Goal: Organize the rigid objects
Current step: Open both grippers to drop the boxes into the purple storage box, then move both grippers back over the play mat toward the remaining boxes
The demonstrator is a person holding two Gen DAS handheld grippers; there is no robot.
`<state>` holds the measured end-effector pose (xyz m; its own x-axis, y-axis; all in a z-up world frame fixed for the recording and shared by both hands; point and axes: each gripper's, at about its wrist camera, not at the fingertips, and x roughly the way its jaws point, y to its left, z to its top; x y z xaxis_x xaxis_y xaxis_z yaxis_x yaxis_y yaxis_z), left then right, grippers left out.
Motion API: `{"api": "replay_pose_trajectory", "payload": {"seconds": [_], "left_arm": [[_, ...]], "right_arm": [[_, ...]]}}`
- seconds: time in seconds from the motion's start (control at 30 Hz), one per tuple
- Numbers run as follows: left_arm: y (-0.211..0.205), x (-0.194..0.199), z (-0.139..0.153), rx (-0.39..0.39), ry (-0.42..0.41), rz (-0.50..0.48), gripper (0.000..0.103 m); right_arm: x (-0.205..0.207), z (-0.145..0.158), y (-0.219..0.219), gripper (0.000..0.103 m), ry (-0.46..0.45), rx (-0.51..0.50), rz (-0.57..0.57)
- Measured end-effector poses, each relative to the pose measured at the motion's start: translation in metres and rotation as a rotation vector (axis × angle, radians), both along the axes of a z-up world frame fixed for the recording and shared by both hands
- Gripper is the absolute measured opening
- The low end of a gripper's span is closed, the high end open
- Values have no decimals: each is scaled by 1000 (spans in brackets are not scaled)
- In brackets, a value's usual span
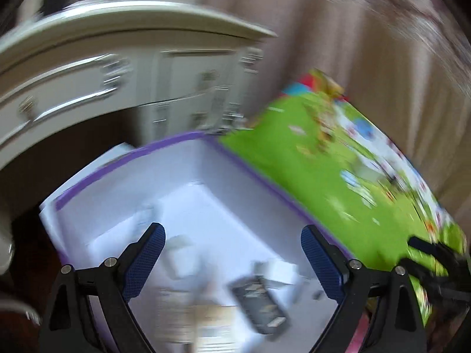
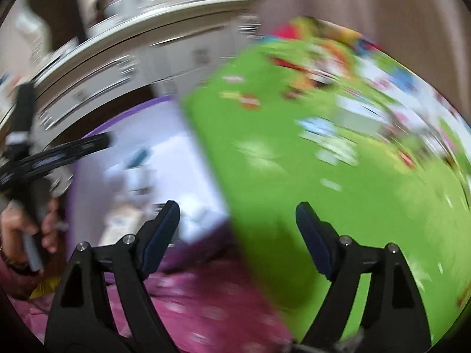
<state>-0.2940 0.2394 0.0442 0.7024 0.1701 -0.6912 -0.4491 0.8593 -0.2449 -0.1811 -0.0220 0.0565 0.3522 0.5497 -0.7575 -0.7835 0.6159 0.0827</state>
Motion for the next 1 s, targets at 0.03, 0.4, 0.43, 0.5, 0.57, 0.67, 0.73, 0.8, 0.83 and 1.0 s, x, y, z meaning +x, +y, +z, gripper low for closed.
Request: {"api": "replay_pose_trajectory", "payload": {"seconds": [0.03, 0.4, 0.43, 0.5, 0.57, 0.67, 0.73, 0.8, 0.83, 1.0], "left_arm": [[-14, 14, 2, 4, 8, -61, 97], [-162, 177, -19, 38, 159, -467, 100], [-171, 189, -24, 30, 182, -474, 100], [-189, 212, -35, -3, 213, -503, 100], [-206, 229, -40, 59, 219, -495, 102], [-224, 250, -44, 143, 216, -487, 103], [-234, 268, -48, 211, 220, -462, 103], [-237, 283, -46, 209, 214, -472, 103], [-237, 286, -46, 208, 213, -475, 103], [-240, 294, -48, 207, 204, -498, 103]], "right_arm": [[8, -1, -17, 84, 2, 3, -52], [105, -23, -195, 85, 106, 32, -570], [111, -25, -202, 85, 121, 39, -593], [124, -30, -215, 85, 148, 59, -624], [138, -34, -221, 86, 173, 89, -644], [156, -34, -215, 88, 172, 111, -652], [173, -33, -216, 88, 163, 150, -658], [192, -33, -226, 88, 128, 123, -731], [206, -33, -237, 88, 109, 100, -776], [268, -44, -270, 96, 111, 1, -843]]}}
